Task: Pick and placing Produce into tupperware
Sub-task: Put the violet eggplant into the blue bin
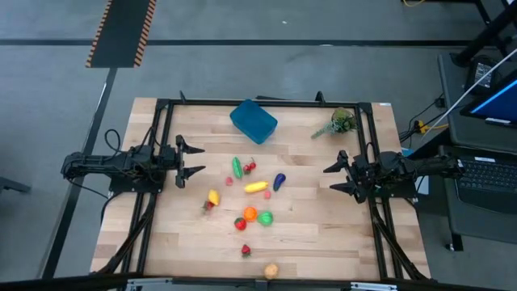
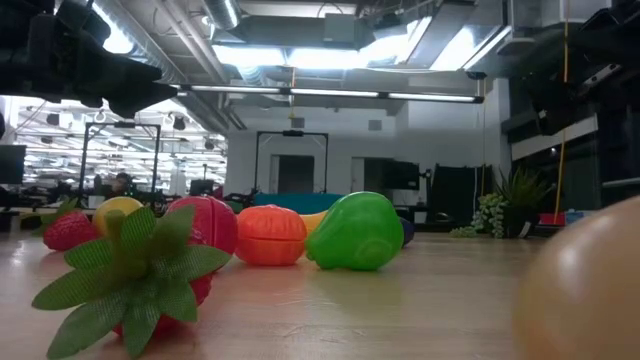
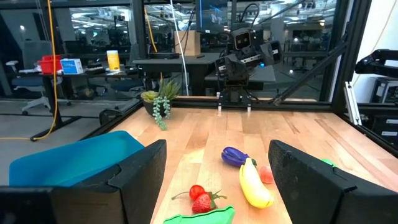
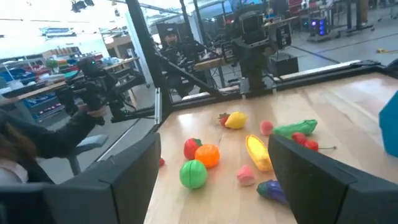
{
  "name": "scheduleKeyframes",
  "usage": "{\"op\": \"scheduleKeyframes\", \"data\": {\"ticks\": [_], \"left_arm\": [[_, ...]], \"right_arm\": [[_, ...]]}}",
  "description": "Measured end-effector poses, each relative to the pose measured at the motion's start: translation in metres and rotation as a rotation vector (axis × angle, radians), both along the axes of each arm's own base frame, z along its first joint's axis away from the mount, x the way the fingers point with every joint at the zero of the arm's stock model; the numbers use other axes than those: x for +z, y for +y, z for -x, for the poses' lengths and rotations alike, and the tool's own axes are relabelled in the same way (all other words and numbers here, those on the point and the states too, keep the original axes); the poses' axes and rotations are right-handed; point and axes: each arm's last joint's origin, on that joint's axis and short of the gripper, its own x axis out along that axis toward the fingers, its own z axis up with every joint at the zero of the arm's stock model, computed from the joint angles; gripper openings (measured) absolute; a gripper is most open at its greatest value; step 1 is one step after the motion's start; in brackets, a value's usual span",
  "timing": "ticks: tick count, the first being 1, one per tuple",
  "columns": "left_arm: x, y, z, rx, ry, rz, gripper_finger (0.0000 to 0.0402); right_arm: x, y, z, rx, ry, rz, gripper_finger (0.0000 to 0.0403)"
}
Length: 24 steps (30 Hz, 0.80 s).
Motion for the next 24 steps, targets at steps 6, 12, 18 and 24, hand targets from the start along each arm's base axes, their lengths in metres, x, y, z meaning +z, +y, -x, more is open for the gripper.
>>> {"op": "scheduleKeyframes", "data": {"ticks": [6, 12, 18, 24], "left_arm": [[0.0004, 0.0007, 0.0001, 0.024, -0.004, 0.001, 0.0276], [0.0004, 0.0007, 0.0001, 0.024, -0.004, 0.002, 0.0276], [0.0003, 0.0007, 0.0001, 0.023, -0.004, 0.003, 0.0276], [0.0004, 0.0007, 0.0001, 0.023, -0.004, 0.003, 0.0276]], "right_arm": [[-0.0001, 0.0, 0.0, -0.001, -0.002, 0.013, 0.0299], [-0.0002, 0.0, 0.0, -0.001, -0.001, 0.016, 0.0299], [-0.0003, 0.0, 0.0, -0.001, -0.001, 0.018, 0.0299], [-0.0002, 0.0, 0.0, -0.002, -0.001, 0.017, 0.0299]]}}
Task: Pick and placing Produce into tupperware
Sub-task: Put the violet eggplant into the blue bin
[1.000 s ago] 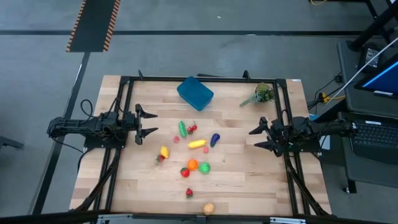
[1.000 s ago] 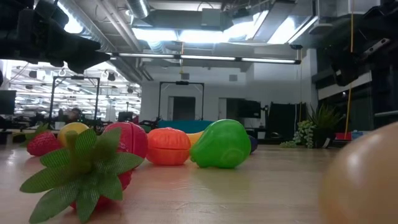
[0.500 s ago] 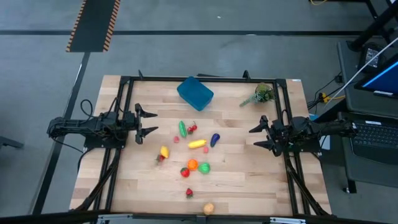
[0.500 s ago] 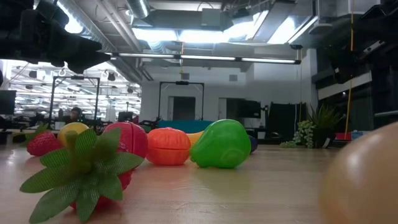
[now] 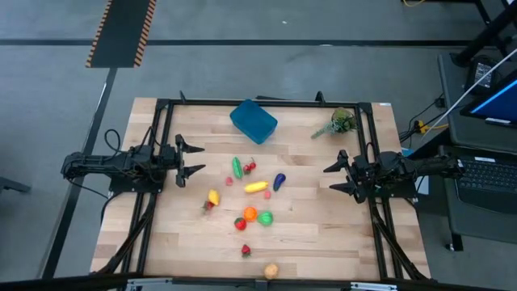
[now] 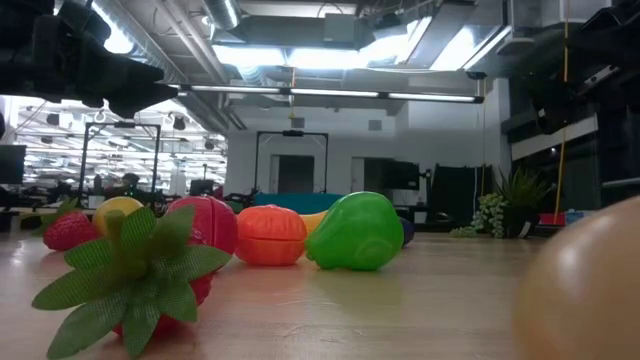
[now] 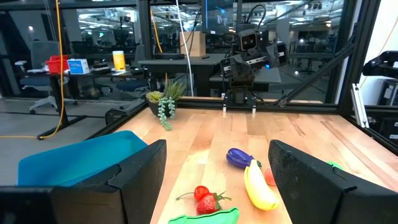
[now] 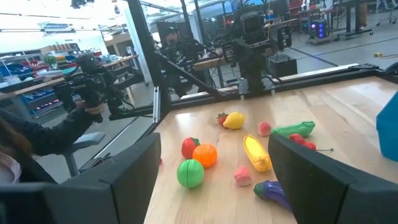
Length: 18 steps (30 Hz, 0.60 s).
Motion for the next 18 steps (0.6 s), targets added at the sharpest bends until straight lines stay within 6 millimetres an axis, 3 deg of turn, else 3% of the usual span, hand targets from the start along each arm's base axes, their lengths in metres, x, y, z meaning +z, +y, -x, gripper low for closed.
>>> {"op": "scheduleKeyframes", "data": {"ticks": [18], "left_arm": [[-0.0001, 0.0, 0.0, -0.002, 0.0, 0.0, 0.0276]], "right_arm": [[0.0002, 0.0, 0.0, 0.003, 0.009, -0.046, 0.0299]]}}
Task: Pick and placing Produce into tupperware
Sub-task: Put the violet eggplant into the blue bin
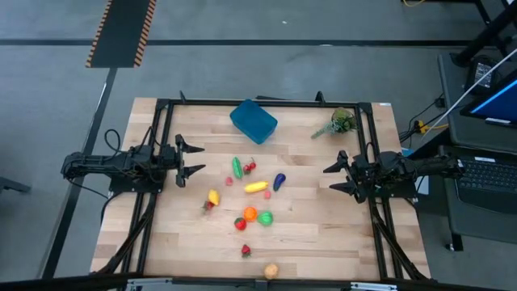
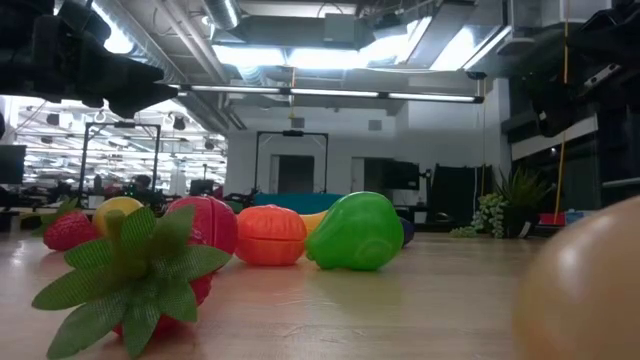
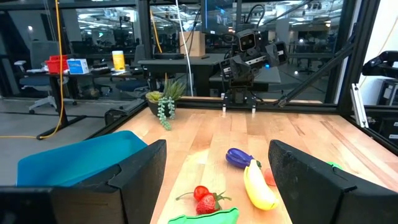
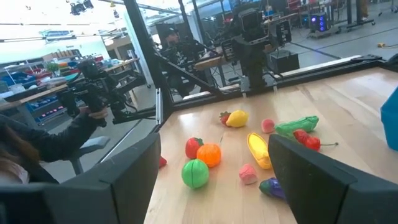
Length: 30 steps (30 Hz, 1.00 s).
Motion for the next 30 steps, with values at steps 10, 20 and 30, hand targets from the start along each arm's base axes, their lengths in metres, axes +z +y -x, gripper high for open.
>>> {"op": "scheduleKeyframes", "data": {"ticks": [10, 20, 30], "left_arm": [[0.0, 0.0, 0.0, 0.0, 0.0, 0.0, 0.0276], [0.0, 0.001, 0.0, 0.017, -0.013, 0.061, 0.0276], [0.001, 0.001, -0.004, 0.032, -0.013, 0.098, 0.0276]], "right_arm": [[0.0, -0.002, 0.0, -0.069, -0.022, 0.121, 0.0299], [0.0, -0.006, -0.001, -0.215, -0.011, 0.121, 0.0299], [0.005, -0.01, -0.003, -0.267, -0.058, 0.11, 0.0299]]}}
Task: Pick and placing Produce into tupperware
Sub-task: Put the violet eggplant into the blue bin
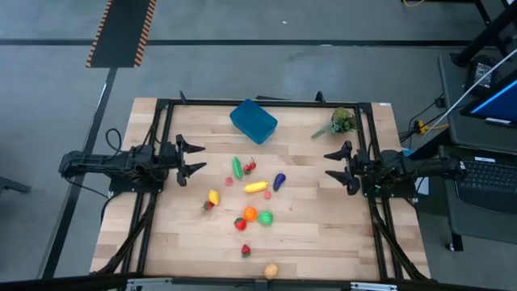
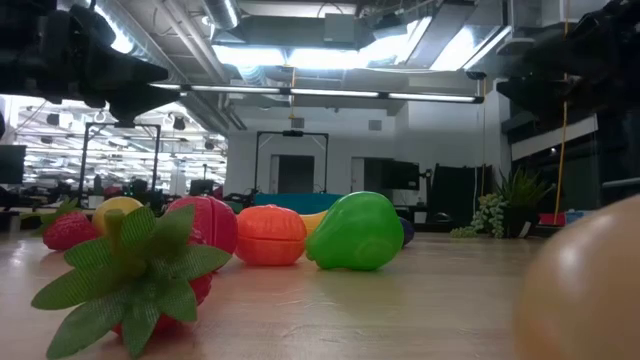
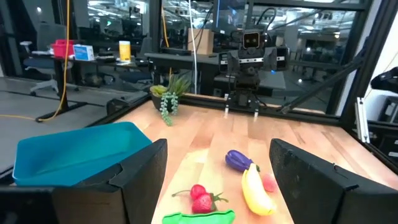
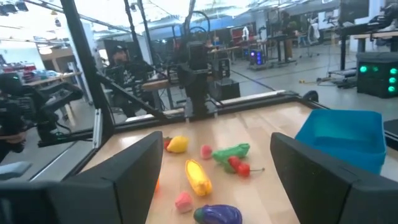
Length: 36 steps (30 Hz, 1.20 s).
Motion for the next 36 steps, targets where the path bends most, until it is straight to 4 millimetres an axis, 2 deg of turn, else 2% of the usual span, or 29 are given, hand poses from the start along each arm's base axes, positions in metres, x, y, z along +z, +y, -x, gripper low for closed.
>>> {"op": "scheduleKeyframes", "data": {"ticks": [10, 18, 23, 27, 32, 36], "left_arm": [[0.007, 0.0, -0.018, 0.002, 0.081, 0.0, 0.0275], [0.039, 0.0, -0.048, -0.027, 0.203, -0.127, 0.0275], [0.046, -0.001, -0.066, -0.063, 0.348, -0.193, 0.0275], [0.05, -0.001, -0.077, -0.076, 0.472, -0.191, 0.0275], [0.059, -0.001, -0.086, -0.086, 0.567, -0.187, 0.0275], [0.062, 0.0, -0.085, -0.064, 0.628, -0.187, 0.0275]], "right_arm": [[-0.001, -0.002, -0.017, -0.033, 0.076, 0.027, 0.0277], [0.033, -0.002, -0.043, -0.029, 0.196, 0.158, 0.0274], [0.05, -0.001, -0.065, -0.006, 0.384, 0.251, 0.0274], [0.07, 0.0, -0.082, 0.008, 0.496, 0.262, 0.0274], [0.089, 0.001, -0.108, 0.034, 0.64, 0.31, 0.0274], [0.099, 0.002, -0.132, 0.121, 0.745, 0.324, 0.0274]]}}
